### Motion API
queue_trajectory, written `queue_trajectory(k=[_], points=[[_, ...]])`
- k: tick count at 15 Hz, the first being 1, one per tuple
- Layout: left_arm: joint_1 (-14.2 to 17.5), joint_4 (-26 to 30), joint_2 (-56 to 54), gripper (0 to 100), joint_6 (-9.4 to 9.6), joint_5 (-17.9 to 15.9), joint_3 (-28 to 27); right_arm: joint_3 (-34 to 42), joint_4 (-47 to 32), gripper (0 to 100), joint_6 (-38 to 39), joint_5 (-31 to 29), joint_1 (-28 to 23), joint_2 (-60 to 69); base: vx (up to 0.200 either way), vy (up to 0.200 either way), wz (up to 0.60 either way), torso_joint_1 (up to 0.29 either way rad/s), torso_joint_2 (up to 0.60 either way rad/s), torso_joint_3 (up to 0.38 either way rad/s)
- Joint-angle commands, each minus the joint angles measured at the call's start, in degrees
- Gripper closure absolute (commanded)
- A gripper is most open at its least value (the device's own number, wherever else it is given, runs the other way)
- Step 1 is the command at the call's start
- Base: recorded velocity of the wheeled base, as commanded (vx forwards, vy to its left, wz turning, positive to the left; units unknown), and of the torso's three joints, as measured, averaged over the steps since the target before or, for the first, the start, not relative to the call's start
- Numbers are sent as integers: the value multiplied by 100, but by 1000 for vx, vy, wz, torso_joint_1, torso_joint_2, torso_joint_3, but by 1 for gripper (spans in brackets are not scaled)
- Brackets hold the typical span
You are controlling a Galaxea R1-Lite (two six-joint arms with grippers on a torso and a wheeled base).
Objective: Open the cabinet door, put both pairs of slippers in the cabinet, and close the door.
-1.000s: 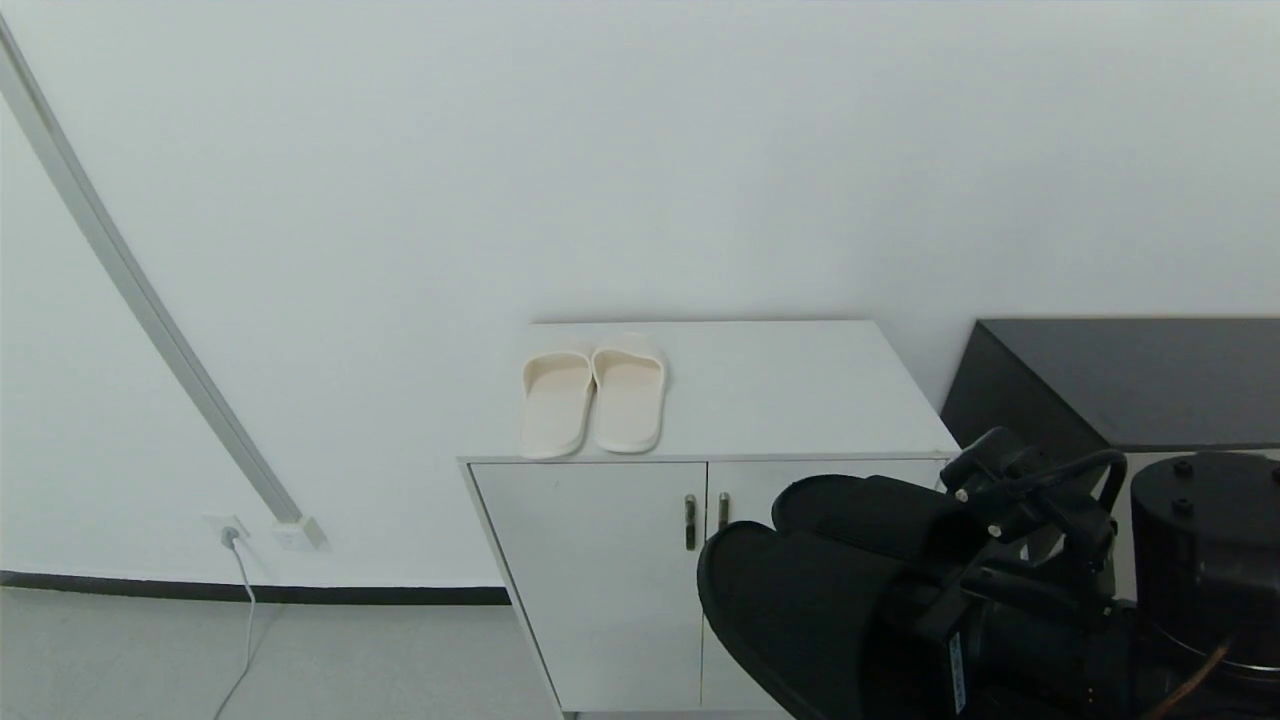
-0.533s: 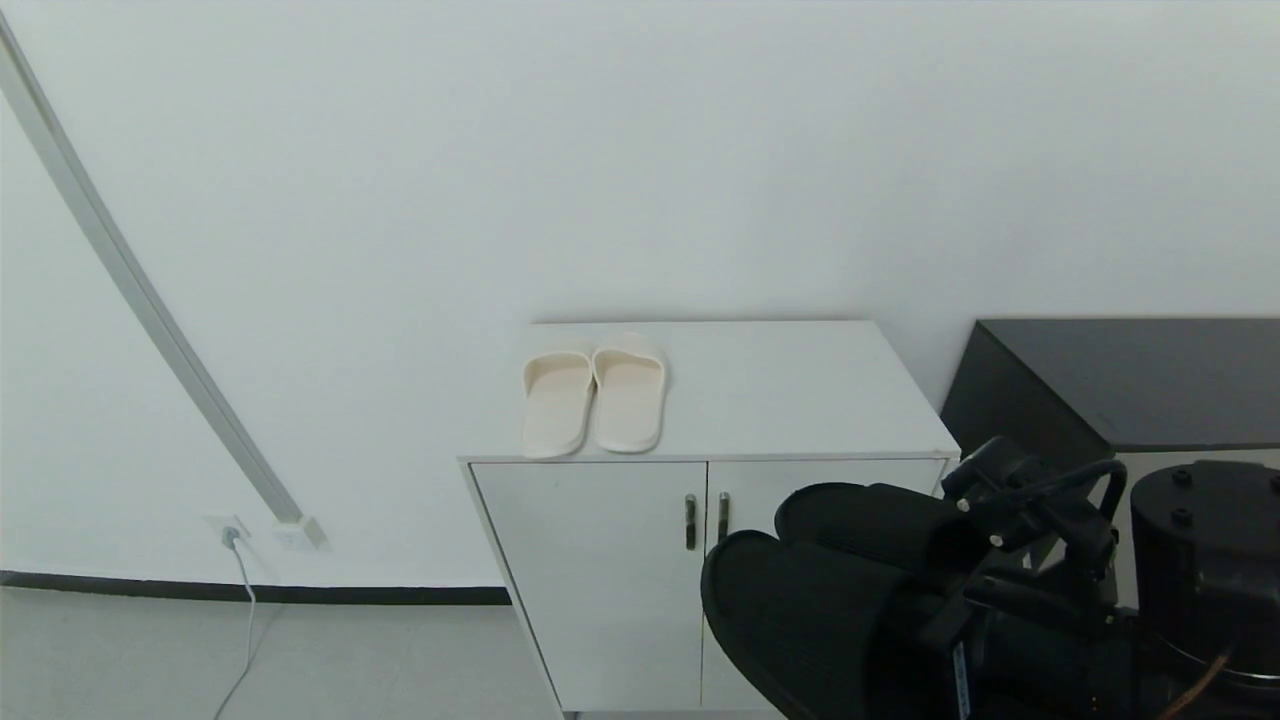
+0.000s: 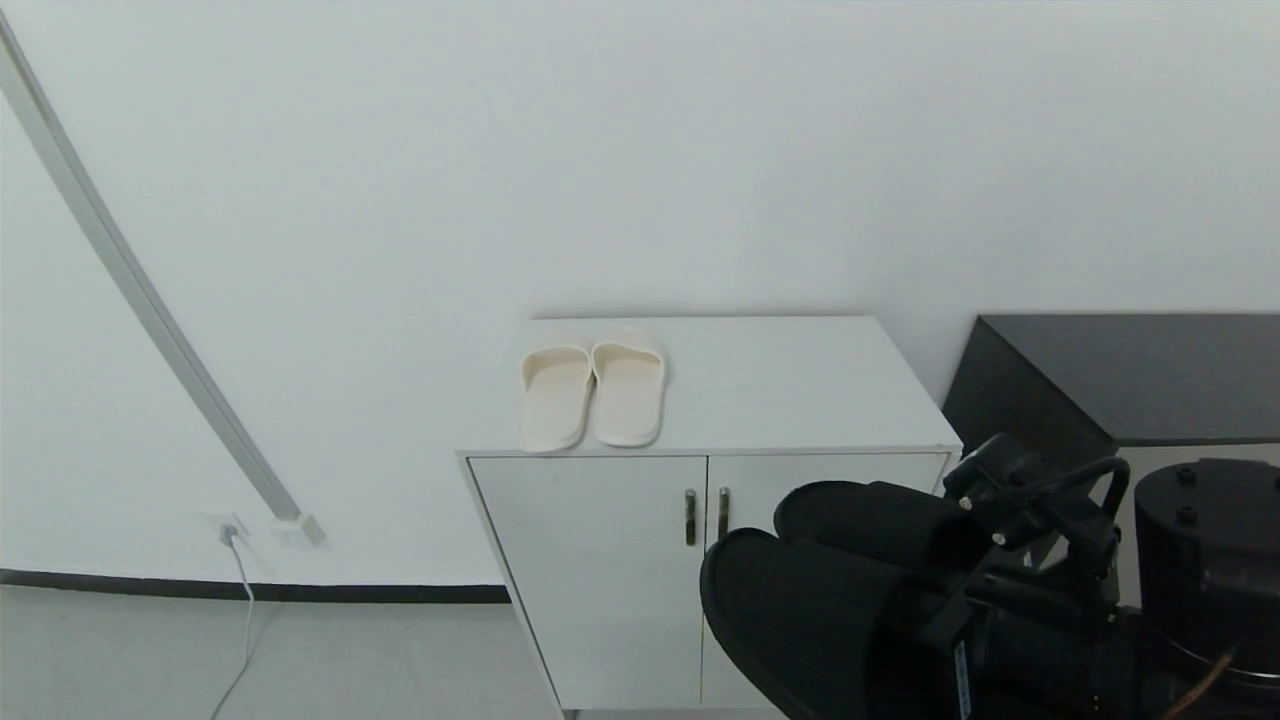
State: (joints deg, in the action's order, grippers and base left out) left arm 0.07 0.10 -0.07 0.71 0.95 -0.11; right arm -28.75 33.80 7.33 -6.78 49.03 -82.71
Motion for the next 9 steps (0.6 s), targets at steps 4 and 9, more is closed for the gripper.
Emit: queue_trajectory(k=[4, 9], points=[[1, -1, 7, 0, -44, 2, 2, 27, 3, 100, -3, 1, 1, 1, 0, 0, 0, -160, 365, 201], [1, -1, 7, 0, -36, 2, 2, 27, 3, 100, -3, 10, 10, -26, 0, 0, 0, -200, 453, 255]])
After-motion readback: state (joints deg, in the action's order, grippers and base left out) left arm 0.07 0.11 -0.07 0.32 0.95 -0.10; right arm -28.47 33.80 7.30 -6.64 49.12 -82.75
